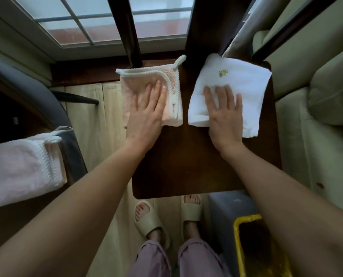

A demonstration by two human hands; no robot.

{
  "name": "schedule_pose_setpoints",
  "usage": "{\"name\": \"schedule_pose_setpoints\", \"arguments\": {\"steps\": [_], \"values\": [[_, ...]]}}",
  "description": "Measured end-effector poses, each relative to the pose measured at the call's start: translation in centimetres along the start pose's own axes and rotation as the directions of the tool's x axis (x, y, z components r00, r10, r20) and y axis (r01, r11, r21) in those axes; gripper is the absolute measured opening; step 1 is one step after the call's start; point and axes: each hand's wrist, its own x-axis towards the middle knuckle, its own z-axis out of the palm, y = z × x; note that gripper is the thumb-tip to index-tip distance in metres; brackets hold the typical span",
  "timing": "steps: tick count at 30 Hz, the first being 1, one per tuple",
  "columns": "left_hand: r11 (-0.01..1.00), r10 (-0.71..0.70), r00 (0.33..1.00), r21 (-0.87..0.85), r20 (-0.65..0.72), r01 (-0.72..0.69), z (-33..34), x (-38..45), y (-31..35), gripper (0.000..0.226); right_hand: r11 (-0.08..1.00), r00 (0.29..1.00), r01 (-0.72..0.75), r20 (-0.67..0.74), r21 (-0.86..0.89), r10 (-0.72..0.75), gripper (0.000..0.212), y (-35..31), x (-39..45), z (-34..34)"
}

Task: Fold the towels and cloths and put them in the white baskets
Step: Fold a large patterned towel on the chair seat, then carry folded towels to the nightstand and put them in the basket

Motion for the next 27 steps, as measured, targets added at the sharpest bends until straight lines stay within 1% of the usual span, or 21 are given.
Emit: {"name": "schedule_pose_setpoints", "arguments": {"steps": [1,3,6,8,9,10,11,12,13,14,15,16,17,18,19,20,21,23,25,26,27], "values": [[1.0,-0.012,1.0,0.007,0.011,0.012,0.2,0.0,0.2,0.073,1.0,1.0,-0.015,0.022,0.007,0.014,0.068,-0.2,0.0,0.2],[0.999,-0.036,0.996,0.009,0.084,0.035,0.1,0.1,0.9,0.073,1.0,0.997,-0.012,0.073,0.01,0.011,0.07,-0.1,-0.2,0.3],[0.996,-0.066,0.974,-0.047,0.219,0.078,-1.0,0.1,1.5,0.075,0.998,0.989,0.046,0.138,0.049,-0.052,0.072,0.4,-1.0,-0.3],[0.979,-0.072,0.956,-0.166,0.286,0.123,-2.9,-0.4,1.8,0.076,0.99,0.98,0.074,0.175,0.117,-0.094,0.075,0.6,-1.6,-1.9],[0.944,-0.076,0.95,-0.285,0.301,0.166,-4.2,-1.0,2.2,0.074,0.984,0.975,0.066,0.201,0.168,-0.1,0.076,0.7,-2.0,-3.2],[0.864,-0.096,0.945,-0.445,0.313,0.235,-5.6,-1.8,2.8,0.07,0.967,0.969,0.027,0.231,0.255,-0.088,0.076,0.9,-2.4,-4.3],[0.728,-0.137,0.93,-0.602,0.34,0.328,-7.4,-2.7,3.3,0.062,0.927,0.961,-0.051,0.272,0.372,-0.056,0.075,1.1,-2.7,-6.1],[0.554,-0.185,0.902,-0.716,0.39,0.423,-9.4,-3.7,3.9,0.05,0.853,0.945,-0.154,0.326,0.499,-0.02,0.072,1.3,-2.8,-8.1],[0.369,-0.227,0.855,-0.771,0.466,0.519,-11.4,-5.0,4.5,0.039,0.761,0.922,-0.266,0.387,0.591,0.021,0.065,1.4,-2.8,-10.4],[0.176,-0.257,0.803,-0.79,0.539,0.587,-13.8,-6.1,5.0,0.031,0.641,0.901,-0.367,0.428,0.674,0.066,0.053,1.5,-2.7,-13.1],[-0.017,-0.284,0.745,-0.78,0.604,0.626,-16.0,-7.1,5.4,0.026,0.496,0.876,-0.453,0.473,0.741,0.093,0.041,1.5,-2.6,-15.8],[-0.209,-0.299,0.687,-0.748,0.662,0.63,-18.2,-8.1,5.6,0.026,0.341,0.846,-0.521,0.526,0.782,0.087,0.034,1.6,-2.7,-18.5],[-0.37,-0.297,0.653,-0.714,0.697,0.594,-20.4,-9.2,5.7,0.029,0.209,0.811,-0.58,0.582,0.787,0.06,0.031,1.6,-3.0,-20.9],[-0.49,-0.296,0.645,-0.692,0.704,0.53,-22.5,-10.4,5.7,0.035,0.107,0.778,-0.626,0.628,0.773,0.02,0.03,1.5,-3.4,-23.0],[-0.565,-0.297,0.656,-0.682,0.694,0.465,-24.6,-11.5,5.8,0.039,0.036,0.761,-0.647,0.648,0.761,-0.021,0.029,1.3,-4.0,-25.0],[-0.613,-0.301,0.669,-0.675,0.68,0.41,-26.5,-12.6,5.8,0.042,-0.019,0.754,-0.657,0.655,0.754,-0.05,0.032,1.0,-4.6,-26.8],[-0.638,-0.31,0.68,-0.676,0.664,0.37,-28.2,-13.8,5.6,0.043,-0.067,0.756,-0.655,0.65,0.753,-0.076,0.035,0.4,-5.0,-28.6],[-0.651,-0.348,0.69,-0.693,0.635,0.31,-31.3,-16.2,5.2,0.046,-0.114,0.759,-0.65,0.64,0.751,-0.115,0.045,-1.7,-5.6,-32.3],[-0.598,-0.42,0.695,-0.754,0.583,0.271,-33.6,-18.9,4.8,0.048,-0.097,0.772,-0.632,0.613,0.769,-0.17,0.051,-4.7,-6.4,-35.8],[-0.569,-0.467,0.68,-0.781,0.565,0.258,-34.6,-20.4,4.6,0.05,-0.064,0.776,-0.62,0.599,0.782,-0.199,0.05,-6.2,-7.0,-37.1],[-0.548,-0.517,0.65,-0.799,0.557,0.249,-35.3,-21.9,4.3,0.055,-0.017,0.775,-0.609,0.59,0.793,-0.226,0.047,-7.6,-7.7,-38.2]]}}
